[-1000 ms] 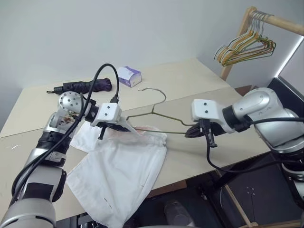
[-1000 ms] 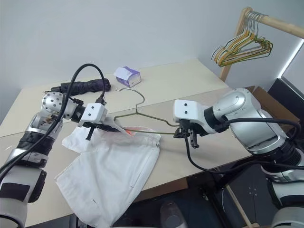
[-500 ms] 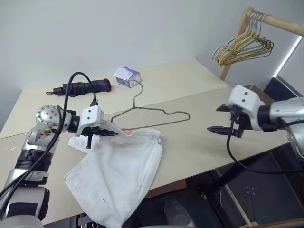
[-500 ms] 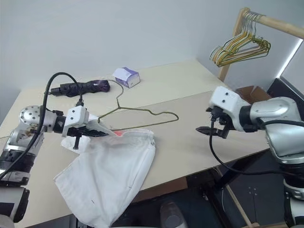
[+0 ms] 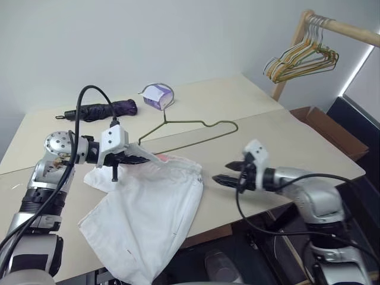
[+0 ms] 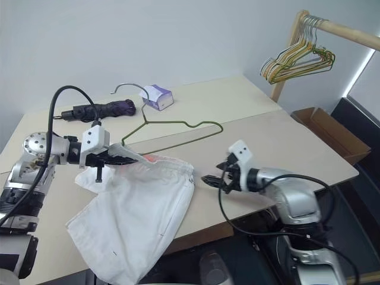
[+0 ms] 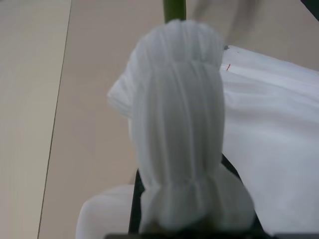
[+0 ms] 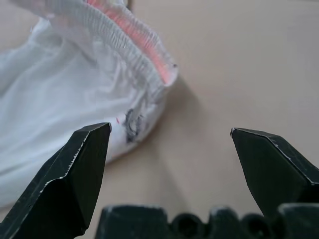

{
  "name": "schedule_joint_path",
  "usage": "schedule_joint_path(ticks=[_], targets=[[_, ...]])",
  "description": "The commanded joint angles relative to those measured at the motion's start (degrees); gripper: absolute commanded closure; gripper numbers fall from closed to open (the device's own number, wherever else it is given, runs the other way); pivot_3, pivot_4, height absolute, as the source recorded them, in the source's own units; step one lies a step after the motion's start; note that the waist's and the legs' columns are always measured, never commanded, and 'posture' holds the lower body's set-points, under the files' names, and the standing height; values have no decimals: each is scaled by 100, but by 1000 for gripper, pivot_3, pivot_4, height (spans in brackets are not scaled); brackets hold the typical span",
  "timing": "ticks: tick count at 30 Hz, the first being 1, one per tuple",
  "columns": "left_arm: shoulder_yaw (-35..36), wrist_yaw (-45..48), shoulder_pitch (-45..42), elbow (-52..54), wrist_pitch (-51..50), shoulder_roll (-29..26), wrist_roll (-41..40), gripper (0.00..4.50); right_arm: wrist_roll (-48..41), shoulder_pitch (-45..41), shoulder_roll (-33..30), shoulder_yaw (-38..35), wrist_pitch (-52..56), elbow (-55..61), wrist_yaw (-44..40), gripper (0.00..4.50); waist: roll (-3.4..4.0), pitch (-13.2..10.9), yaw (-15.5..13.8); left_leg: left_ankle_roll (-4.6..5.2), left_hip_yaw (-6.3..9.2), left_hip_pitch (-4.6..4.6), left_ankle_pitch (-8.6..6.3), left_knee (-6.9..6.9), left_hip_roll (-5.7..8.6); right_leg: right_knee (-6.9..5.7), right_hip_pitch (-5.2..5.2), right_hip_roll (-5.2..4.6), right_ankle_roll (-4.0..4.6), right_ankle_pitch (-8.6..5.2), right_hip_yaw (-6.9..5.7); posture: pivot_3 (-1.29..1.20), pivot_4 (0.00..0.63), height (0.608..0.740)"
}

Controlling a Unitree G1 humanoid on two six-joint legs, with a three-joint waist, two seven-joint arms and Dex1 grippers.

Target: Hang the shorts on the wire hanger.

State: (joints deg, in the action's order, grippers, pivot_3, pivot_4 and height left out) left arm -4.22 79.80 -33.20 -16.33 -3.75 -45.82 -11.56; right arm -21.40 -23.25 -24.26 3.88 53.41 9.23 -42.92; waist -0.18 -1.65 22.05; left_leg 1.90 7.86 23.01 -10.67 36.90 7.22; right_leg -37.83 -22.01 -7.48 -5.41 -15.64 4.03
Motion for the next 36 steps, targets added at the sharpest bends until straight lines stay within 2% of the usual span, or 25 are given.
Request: schedule_joint_path(ticks=[1,7,13,17,26,32,36], targets=[[177,-14,-106,144,-7,-93,-134,4500,63,-343,312,213,31,-479,263,20,-1,1,-20,0,0,0,0,0,0,-5,-2,0,0,0,-2,-297,0,740],[203,1,-52,216,-55,-134,-160,4500,-23,-591,708,502,90,-1031,259,20,-1,1,-90,0,0,-5,0,0,0,-9,-2,2,0,0,-3,-284,0,740],[228,-24,42,324,-106,-164,-189,4500,54,-964,1201,312,-132,-1949,610,20,-1,2,-83,-1,-2,-12,0,-1,-2,-14,-3,4,1,0,-1,-276,0,740],[238,-35,52,350,-128,-176,-195,4500,19,-1023,1288,361,-195,-2032,555,1228,0,2,-104,-1,-2,-9,-1,-1,0,-14,-5,3,1,1,-1,-271,0,740],[231,-65,85,321,-91,-190,-167,4500,-138,-866,1196,153,-123,-1733,586,4364,0,2,-108,-1,-2,-11,-1,-2,0,-14,-6,4,1,1,-2,-277,0,740],[144,236,269,225,-14,-432,-100,4500,-245,-747,820,-150,-98,-1423,548,4435,0,2,-102,-1,-3,-10,-1,-2,0,-13,-6,3,1,1,-1,-290,0,740],[-124,148,451,-227,645,-688,520,4500,-383,-734,395,-366,-114,-1378,347,4435,0,2,-91,-1,-4,-14,-1,-5,-1,-13,-5,3,1,0,-2,-293,0,740]])
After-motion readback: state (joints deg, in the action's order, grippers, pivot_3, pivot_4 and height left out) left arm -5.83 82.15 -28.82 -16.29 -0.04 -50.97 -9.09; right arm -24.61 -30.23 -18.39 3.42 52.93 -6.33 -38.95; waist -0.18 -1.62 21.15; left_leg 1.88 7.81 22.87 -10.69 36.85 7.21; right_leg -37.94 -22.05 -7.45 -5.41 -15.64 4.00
